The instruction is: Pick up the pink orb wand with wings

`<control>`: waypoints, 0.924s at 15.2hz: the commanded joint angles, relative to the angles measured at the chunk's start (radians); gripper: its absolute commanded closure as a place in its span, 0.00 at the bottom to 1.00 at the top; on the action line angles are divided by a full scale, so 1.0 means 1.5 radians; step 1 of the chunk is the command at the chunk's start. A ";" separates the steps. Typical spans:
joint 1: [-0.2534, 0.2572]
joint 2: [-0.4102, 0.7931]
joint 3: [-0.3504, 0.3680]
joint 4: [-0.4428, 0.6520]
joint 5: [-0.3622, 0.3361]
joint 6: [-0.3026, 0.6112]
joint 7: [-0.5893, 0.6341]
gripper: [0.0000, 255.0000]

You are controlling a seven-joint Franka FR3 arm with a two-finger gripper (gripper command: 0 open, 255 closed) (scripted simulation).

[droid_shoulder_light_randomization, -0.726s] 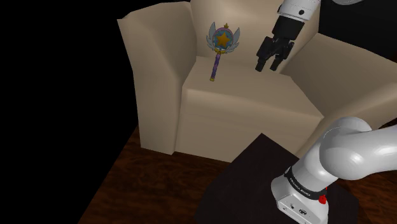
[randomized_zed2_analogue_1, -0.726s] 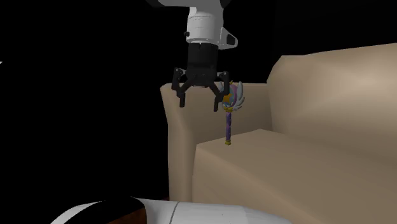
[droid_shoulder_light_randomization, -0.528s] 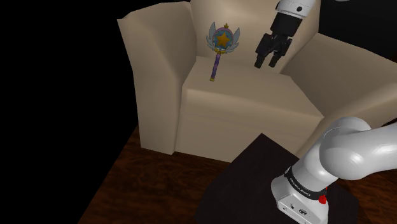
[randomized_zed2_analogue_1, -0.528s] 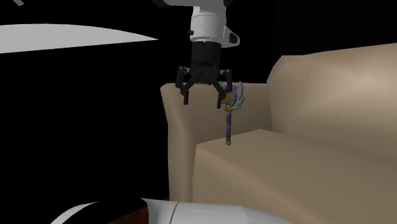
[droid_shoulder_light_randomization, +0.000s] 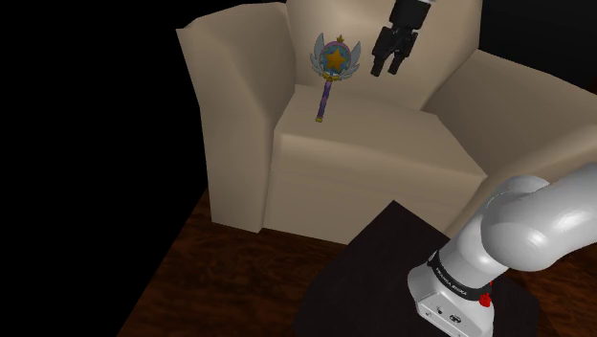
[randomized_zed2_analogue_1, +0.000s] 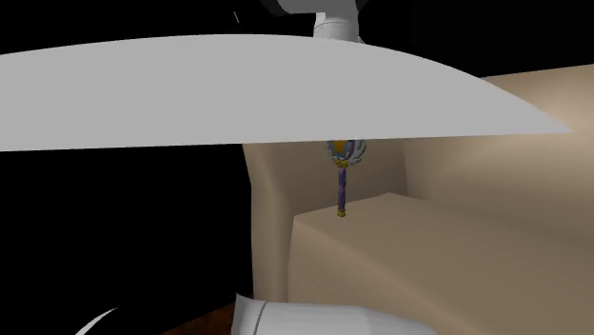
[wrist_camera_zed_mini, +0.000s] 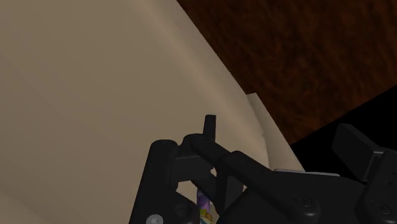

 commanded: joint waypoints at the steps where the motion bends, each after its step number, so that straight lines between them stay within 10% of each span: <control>1: 0.003 0.050 -0.013 0.058 -0.006 -0.007 -0.038 0.00; 14: -0.012 0.414 -0.061 0.555 0.020 -0.129 -0.253 0.00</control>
